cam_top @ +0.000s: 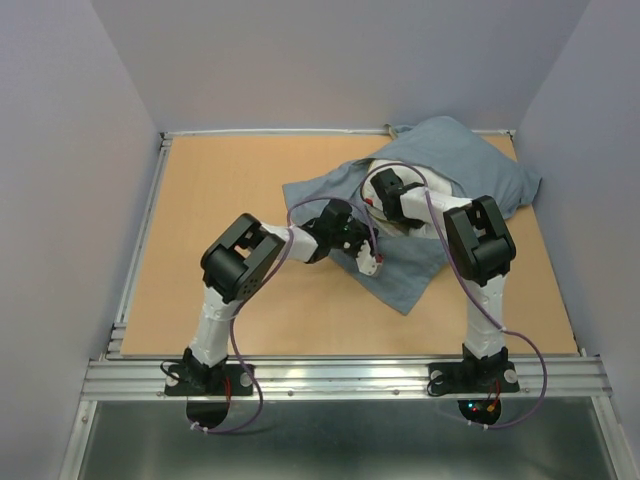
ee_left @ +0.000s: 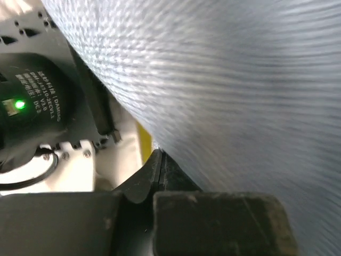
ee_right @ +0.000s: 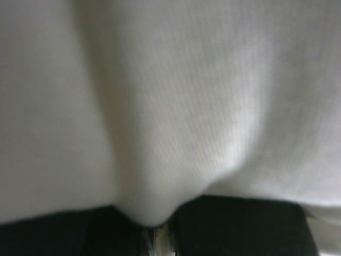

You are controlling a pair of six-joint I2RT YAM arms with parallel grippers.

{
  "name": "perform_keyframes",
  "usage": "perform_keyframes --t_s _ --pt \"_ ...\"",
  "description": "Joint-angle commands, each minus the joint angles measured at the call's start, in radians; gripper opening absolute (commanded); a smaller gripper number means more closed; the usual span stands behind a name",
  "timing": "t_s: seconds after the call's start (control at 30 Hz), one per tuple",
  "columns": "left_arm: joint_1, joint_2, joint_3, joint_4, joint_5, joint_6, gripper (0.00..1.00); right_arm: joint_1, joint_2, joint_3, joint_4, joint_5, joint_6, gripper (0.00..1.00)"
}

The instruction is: Put the pillow into the pillowcase

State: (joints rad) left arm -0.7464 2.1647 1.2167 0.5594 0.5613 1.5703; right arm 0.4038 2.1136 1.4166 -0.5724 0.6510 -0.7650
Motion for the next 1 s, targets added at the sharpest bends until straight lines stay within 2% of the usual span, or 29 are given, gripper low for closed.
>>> perform_keyframes --t_s 0.0,0.03,0.13,0.27,0.4,0.43,0.53,0.67,0.7,0.8,0.97 --pt "-0.011 -0.253 -0.109 -0.125 0.100 0.028 0.00 -0.016 0.114 -0.079 -0.279 -0.251 0.047 0.01" --pt "-0.011 -0.347 -0.130 -0.151 0.112 0.024 0.00 -0.016 0.115 -0.079 -0.279 -0.251 0.052 0.01" --pt "-0.005 -0.506 -0.180 -0.291 0.147 0.020 0.00 -0.016 0.114 -0.073 -0.279 -0.251 0.061 0.01" --pt "0.015 -0.635 -0.236 -0.360 0.150 0.031 0.00 -0.016 0.092 -0.080 -0.284 -0.252 0.061 0.01" --pt "0.031 -0.658 -0.224 -0.383 0.121 0.020 0.00 -0.016 0.042 -0.070 -0.329 -0.303 0.061 0.01" --pt "0.047 -0.651 -0.209 -0.385 0.117 0.016 0.00 -0.016 0.017 -0.056 -0.355 -0.364 0.070 0.01" --pt "0.062 -0.625 -0.165 -0.385 0.101 -0.033 0.00 -0.016 -0.024 0.083 -0.528 -0.503 0.090 0.03" --pt "0.068 -0.605 -0.135 -0.392 0.132 -0.021 0.00 -0.016 -0.009 0.178 -0.647 -0.580 0.101 0.04" --pt "0.068 -0.605 -0.134 -0.392 0.140 -0.023 0.07 -0.016 0.000 0.185 -0.662 -0.594 0.102 0.06" --pt "0.067 -0.589 -0.123 -0.404 0.144 -0.038 0.35 -0.014 0.014 0.191 -0.708 -0.677 0.086 0.15" --pt "0.067 -0.588 -0.138 -0.411 0.130 -0.043 0.46 -0.014 0.002 0.163 -0.692 -0.676 0.085 0.14"
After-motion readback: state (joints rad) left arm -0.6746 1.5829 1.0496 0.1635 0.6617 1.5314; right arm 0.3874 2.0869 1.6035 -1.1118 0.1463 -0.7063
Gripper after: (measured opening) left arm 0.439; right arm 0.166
